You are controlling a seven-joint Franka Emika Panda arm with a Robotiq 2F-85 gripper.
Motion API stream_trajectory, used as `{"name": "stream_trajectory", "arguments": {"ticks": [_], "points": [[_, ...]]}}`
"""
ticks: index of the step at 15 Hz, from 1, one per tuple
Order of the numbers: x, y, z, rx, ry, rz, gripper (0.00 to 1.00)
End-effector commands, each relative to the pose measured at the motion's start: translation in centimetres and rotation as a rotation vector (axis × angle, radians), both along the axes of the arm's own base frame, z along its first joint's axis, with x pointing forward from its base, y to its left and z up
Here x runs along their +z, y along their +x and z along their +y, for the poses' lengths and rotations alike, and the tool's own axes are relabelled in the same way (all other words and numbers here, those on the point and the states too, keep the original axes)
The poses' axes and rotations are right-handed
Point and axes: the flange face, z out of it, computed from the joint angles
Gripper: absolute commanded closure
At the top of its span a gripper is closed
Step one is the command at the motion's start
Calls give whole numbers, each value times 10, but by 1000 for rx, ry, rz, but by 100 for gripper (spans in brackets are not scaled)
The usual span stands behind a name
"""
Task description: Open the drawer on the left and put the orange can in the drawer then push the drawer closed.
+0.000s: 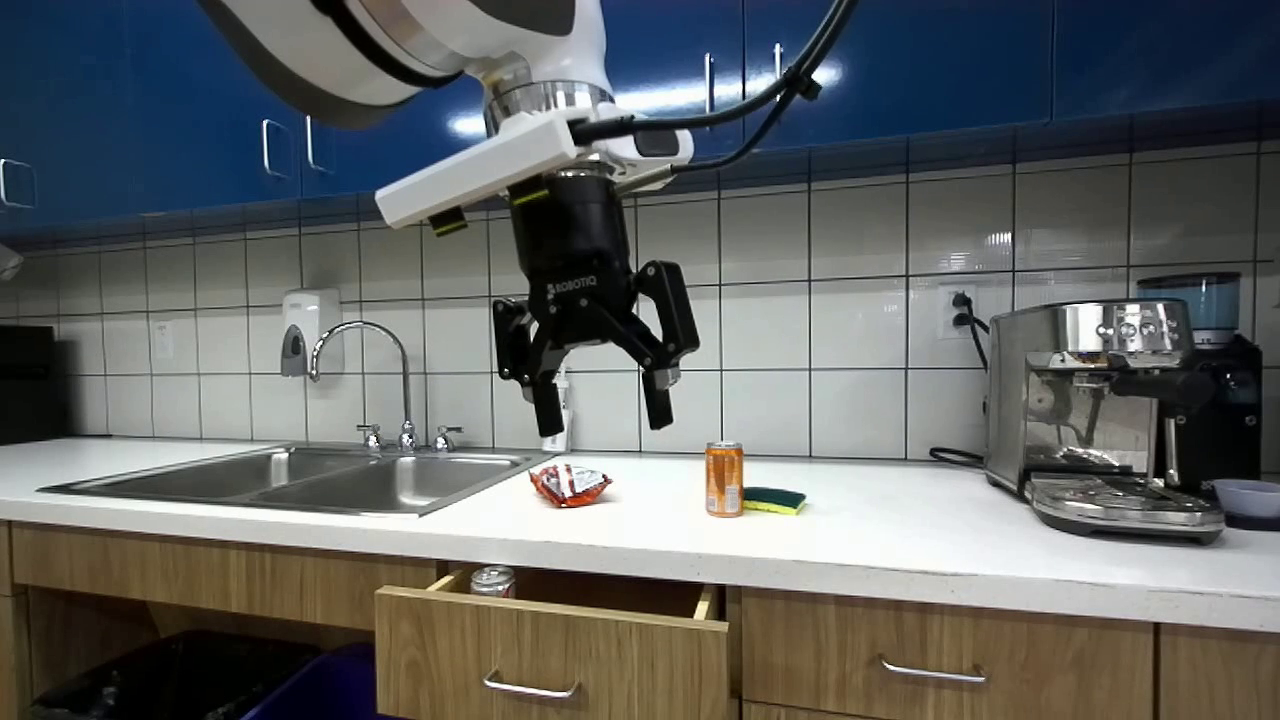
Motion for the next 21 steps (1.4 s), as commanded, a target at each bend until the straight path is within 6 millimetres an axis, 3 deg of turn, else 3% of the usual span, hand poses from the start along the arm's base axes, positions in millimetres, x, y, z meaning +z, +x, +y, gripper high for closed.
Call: {"name": "stream_trajectory", "arguments": {"ticks": [1, 7, 21], "points": [[7, 15, 4, 59, -28, -26, 0], [6, 47, 11, 113, -35, -98, 0], [-13, 151, 30, 204, 44, -113, 0]]}}
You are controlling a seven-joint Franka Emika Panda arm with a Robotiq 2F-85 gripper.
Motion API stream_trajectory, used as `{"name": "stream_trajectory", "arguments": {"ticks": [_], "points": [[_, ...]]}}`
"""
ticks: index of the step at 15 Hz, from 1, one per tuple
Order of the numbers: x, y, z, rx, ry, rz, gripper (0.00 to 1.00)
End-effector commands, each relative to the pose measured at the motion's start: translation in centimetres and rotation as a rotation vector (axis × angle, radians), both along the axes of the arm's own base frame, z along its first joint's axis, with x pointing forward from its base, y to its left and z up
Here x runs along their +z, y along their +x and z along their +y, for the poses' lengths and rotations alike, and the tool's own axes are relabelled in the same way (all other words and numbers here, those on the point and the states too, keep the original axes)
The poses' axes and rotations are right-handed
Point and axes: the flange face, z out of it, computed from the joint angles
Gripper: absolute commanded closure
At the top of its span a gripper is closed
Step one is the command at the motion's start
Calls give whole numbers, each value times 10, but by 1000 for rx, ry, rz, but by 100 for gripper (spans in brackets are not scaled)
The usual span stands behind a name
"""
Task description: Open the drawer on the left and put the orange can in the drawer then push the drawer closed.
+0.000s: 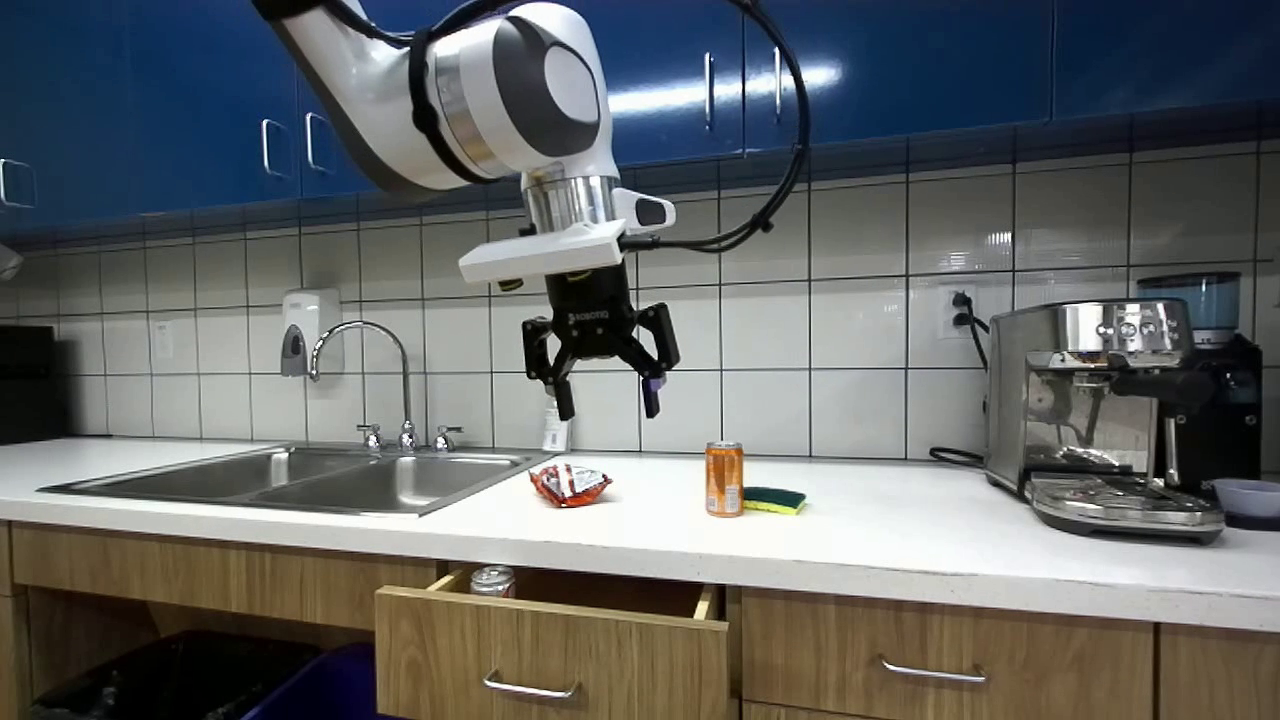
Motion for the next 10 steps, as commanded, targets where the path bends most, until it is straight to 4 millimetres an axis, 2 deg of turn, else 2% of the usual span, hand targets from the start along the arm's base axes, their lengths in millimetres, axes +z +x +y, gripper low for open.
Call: {"name": "stream_trajectory", "arguments": {"ticks": [1, 6, 10], "points": [[-7, 37, 2, 46, 18, 22, 0], [-27, 70, 5, 79, 17, 65, 0], [-45, 88, 9, 108, 16, 98, 0]]}}
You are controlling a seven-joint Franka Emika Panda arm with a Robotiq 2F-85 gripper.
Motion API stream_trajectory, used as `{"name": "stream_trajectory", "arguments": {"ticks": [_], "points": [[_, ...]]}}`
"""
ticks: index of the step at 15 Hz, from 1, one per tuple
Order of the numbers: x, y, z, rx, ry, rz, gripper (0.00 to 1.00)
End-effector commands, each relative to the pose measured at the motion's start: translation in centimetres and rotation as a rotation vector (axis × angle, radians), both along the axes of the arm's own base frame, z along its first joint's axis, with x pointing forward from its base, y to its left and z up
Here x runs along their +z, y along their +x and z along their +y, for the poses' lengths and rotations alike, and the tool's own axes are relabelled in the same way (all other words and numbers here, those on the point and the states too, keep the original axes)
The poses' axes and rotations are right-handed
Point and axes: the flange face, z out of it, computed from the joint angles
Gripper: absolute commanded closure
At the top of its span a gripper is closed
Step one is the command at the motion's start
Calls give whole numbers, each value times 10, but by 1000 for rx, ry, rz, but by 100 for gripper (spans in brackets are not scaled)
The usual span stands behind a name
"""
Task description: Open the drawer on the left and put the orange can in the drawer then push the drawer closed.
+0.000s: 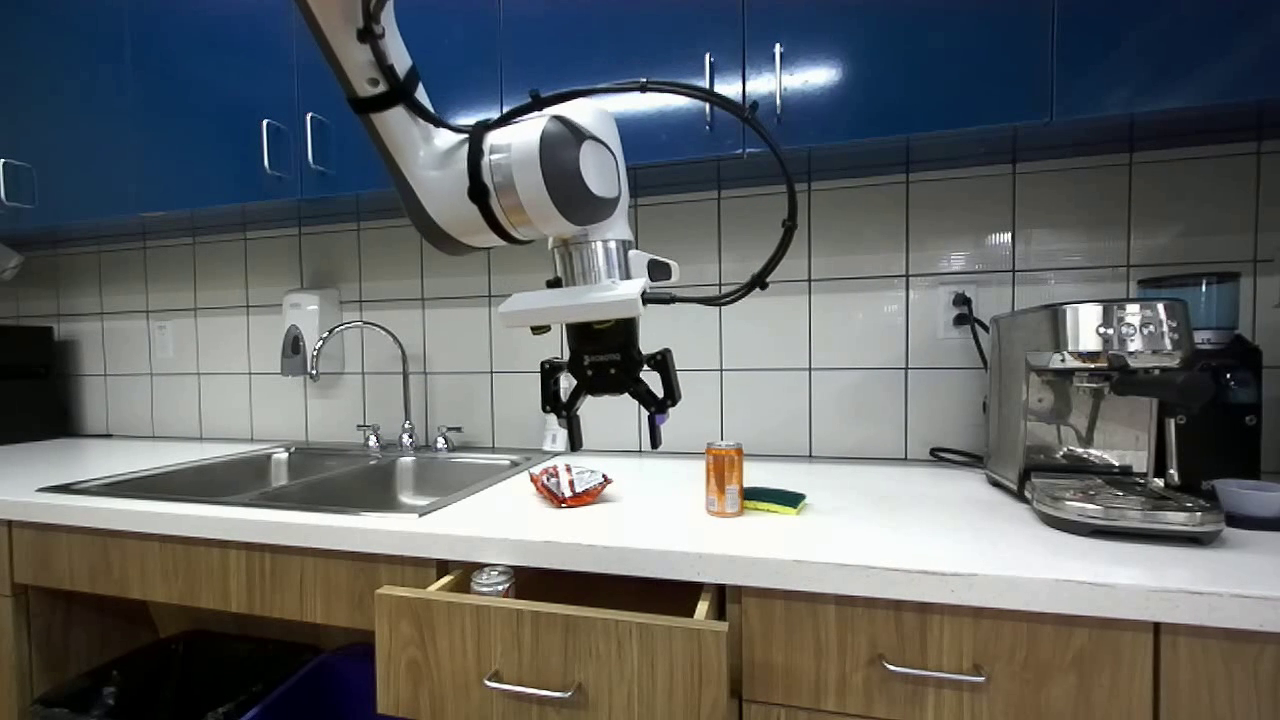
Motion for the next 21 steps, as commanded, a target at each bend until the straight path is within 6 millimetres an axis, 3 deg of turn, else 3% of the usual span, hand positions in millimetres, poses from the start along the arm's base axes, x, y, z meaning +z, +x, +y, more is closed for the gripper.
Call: {"name": "stream_trajectory", "arguments": {"ticks": [1, 11, 21], "points": [[-11, 23, 5, 43, 11, 26, 0], [-51, 38, 29, 45, 26, 37, 0], [-105, 45, 31, 38, 26, 41, 0]]}}
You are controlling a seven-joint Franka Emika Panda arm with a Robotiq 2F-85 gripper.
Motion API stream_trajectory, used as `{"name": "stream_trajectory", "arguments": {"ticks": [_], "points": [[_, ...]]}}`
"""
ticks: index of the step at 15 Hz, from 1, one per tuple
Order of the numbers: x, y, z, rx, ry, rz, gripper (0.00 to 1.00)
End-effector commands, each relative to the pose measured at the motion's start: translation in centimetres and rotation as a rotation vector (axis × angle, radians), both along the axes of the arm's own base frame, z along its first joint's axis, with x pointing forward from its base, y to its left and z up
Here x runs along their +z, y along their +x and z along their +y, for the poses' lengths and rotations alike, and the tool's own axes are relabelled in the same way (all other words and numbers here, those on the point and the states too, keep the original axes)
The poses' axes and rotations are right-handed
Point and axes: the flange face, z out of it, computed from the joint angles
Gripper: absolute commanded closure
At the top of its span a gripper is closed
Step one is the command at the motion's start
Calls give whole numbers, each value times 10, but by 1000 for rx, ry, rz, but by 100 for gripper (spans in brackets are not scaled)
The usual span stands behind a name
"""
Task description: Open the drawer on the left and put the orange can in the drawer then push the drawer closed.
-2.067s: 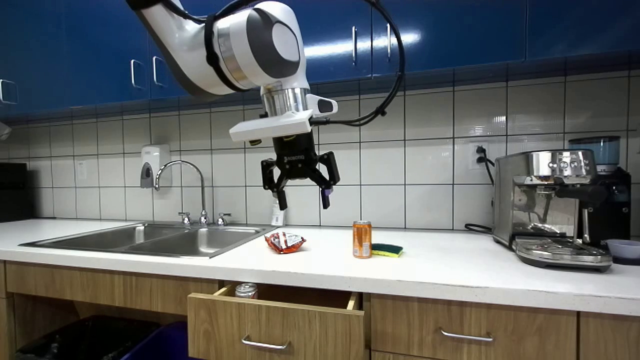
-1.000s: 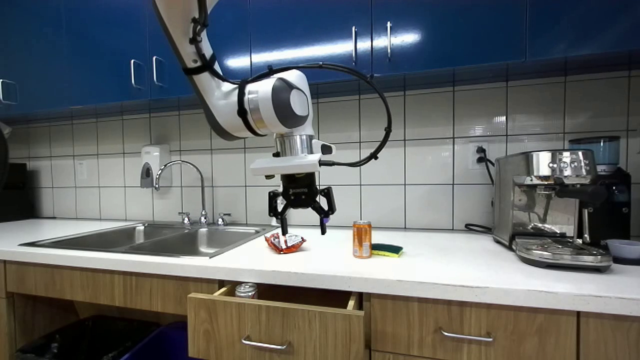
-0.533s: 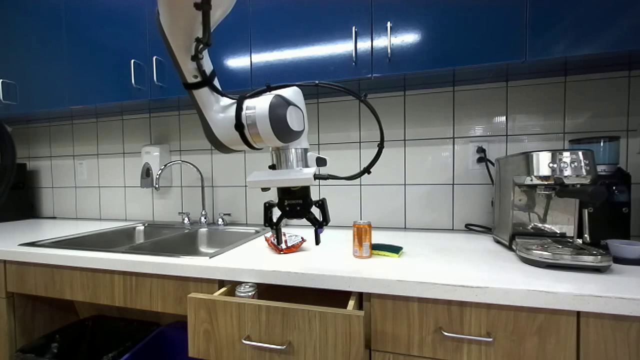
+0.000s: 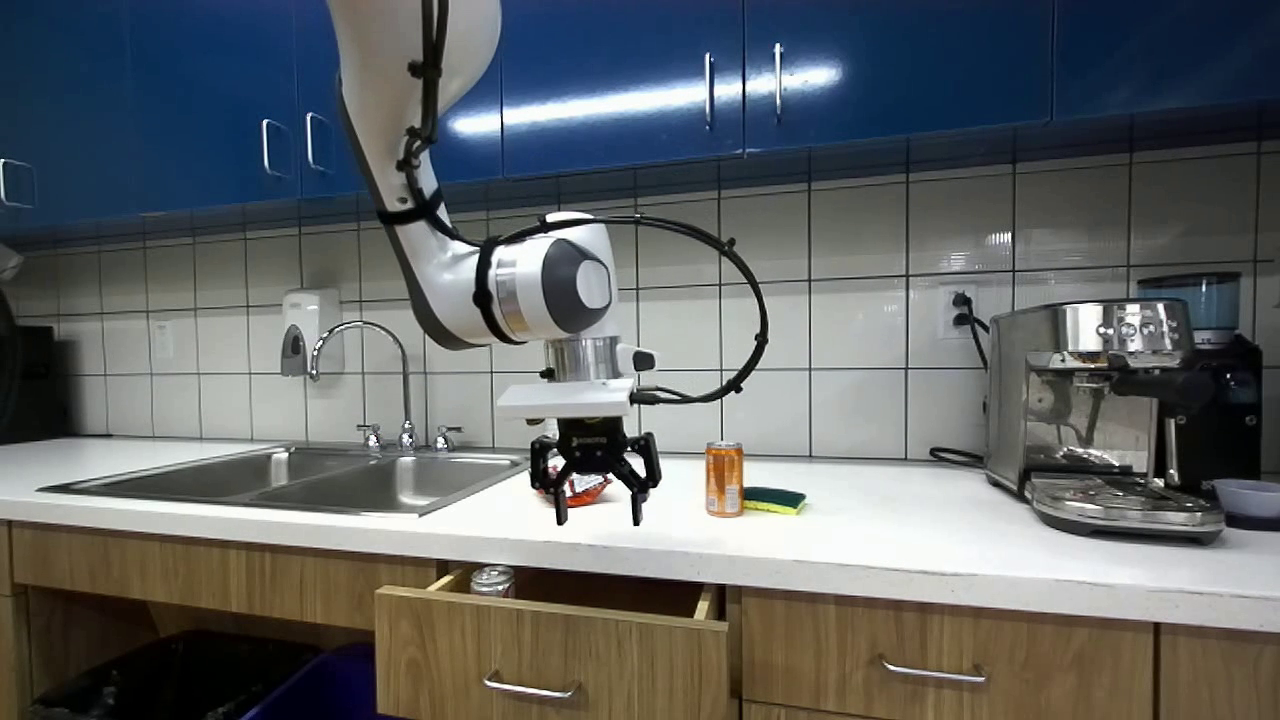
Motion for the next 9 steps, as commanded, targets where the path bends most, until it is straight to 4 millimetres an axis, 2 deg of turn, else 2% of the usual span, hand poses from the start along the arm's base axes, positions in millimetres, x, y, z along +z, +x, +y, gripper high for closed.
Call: {"name": "stream_trajectory", "arguments": {"ticks": [1, 9], "points": [[-17, 6, 4, -15, 16, -3, 0], [-50, 5, 7, -24, 33, 32, 0]]}}
